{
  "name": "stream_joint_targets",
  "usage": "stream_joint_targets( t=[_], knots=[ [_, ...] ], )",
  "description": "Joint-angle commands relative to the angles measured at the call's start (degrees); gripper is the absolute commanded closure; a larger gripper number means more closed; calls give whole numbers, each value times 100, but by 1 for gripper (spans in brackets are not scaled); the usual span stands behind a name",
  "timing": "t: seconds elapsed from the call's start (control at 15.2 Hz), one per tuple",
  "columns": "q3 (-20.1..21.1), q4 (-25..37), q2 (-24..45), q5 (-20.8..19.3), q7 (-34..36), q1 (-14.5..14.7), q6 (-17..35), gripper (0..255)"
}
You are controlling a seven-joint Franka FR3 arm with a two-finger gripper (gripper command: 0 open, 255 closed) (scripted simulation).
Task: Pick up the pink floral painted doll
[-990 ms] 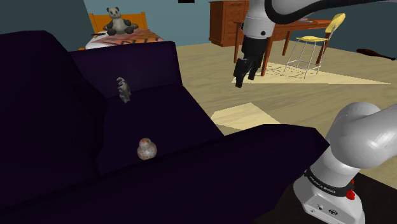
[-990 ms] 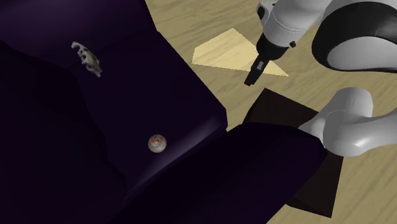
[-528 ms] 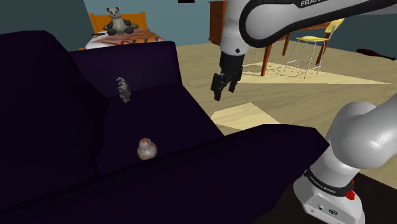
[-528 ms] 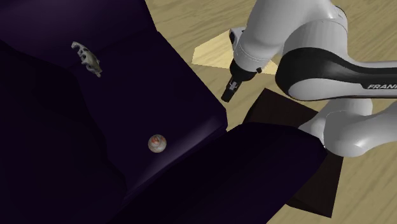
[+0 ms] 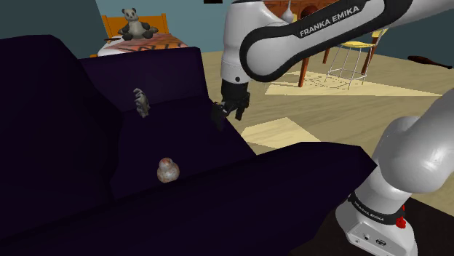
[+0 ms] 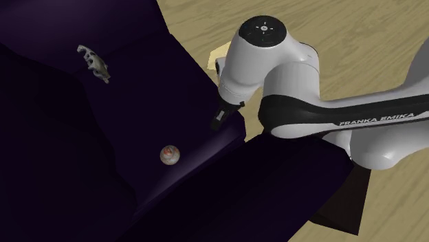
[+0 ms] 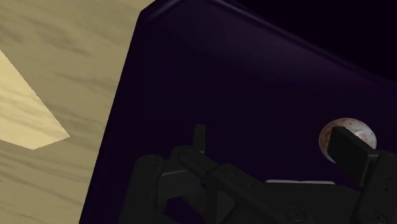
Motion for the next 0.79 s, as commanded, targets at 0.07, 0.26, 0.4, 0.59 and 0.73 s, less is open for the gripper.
stream_joint_targets(
  t=[0.07,0.26,0.4,0.59,0.73],
  knots=[
    [281,331,634,-176,393,-13,374,0],
    [526,704,1256,-470,833,-10,662,0],
    [663,989,1688,-731,1153,9,814,0],
    [794,1477,2356,-1195,1656,102,974,0],
    [823,1844,2808,-1524,1984,219,1033,0]
  ],
)
